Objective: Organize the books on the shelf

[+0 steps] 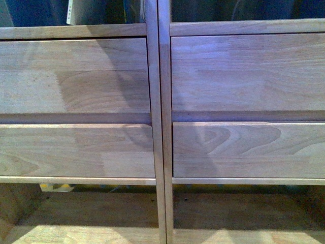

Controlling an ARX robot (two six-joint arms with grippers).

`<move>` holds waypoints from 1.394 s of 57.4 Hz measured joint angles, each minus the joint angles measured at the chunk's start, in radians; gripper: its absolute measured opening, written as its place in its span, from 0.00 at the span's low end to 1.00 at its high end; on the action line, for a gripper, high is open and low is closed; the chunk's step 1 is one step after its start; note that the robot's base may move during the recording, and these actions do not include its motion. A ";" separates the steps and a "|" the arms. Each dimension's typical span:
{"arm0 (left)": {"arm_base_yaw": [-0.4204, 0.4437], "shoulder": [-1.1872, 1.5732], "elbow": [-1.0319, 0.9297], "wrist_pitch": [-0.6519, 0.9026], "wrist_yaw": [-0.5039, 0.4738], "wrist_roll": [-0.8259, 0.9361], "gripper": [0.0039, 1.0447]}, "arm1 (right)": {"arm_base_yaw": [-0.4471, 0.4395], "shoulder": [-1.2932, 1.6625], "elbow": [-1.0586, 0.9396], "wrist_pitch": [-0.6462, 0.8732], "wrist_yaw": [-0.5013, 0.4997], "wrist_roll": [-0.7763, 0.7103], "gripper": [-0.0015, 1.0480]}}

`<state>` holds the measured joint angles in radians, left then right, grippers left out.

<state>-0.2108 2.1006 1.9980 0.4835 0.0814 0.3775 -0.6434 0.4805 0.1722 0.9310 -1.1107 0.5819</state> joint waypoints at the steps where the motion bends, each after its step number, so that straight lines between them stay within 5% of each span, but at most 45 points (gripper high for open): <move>1: 0.000 0.000 0.000 0.002 0.000 0.000 0.46 | 0.000 0.000 0.000 0.000 0.000 0.000 0.93; 17: 0.001 -0.039 -0.111 0.008 -0.026 -0.033 0.94 | 0.000 0.000 0.000 0.000 0.000 0.000 0.93; 43: -0.018 -0.539 -0.745 0.128 -0.013 -0.164 0.93 | 0.000 0.000 0.000 0.000 0.000 0.000 0.93; 54: 0.050 -0.902 -1.092 0.130 -0.056 -0.231 0.93 | 0.000 0.000 0.000 0.000 0.000 0.000 0.93; 57: 0.070 -1.036 -1.191 0.100 -0.045 -0.251 0.93 | 0.000 0.000 0.000 0.000 0.000 0.000 0.93; 61: 0.069 -1.203 -1.238 -0.134 -0.155 -0.299 0.84 | 0.000 0.000 0.000 0.000 0.002 -0.002 0.93; 64: 0.074 -1.304 -1.283 -0.285 -0.193 -0.326 0.75 | 0.050 -0.058 0.034 -0.191 0.164 -0.084 0.87; 66: 0.082 -1.363 -1.329 -0.341 -0.196 -0.341 0.69 | 0.110 -0.114 0.083 -0.419 0.355 -0.192 0.81; 72: 0.107 -1.426 -1.478 -0.320 -0.183 -0.364 0.48 | 0.256 -0.251 0.096 -0.869 0.684 -0.443 0.62; 80: 0.178 -1.500 -1.616 -0.270 -0.089 -0.368 0.22 | 0.368 -0.293 0.017 -0.956 0.853 -0.539 0.37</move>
<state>-0.0326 0.6010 0.3817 0.2131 -0.0074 0.0093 -0.2752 0.1875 0.1890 -0.0250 -0.2573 0.0429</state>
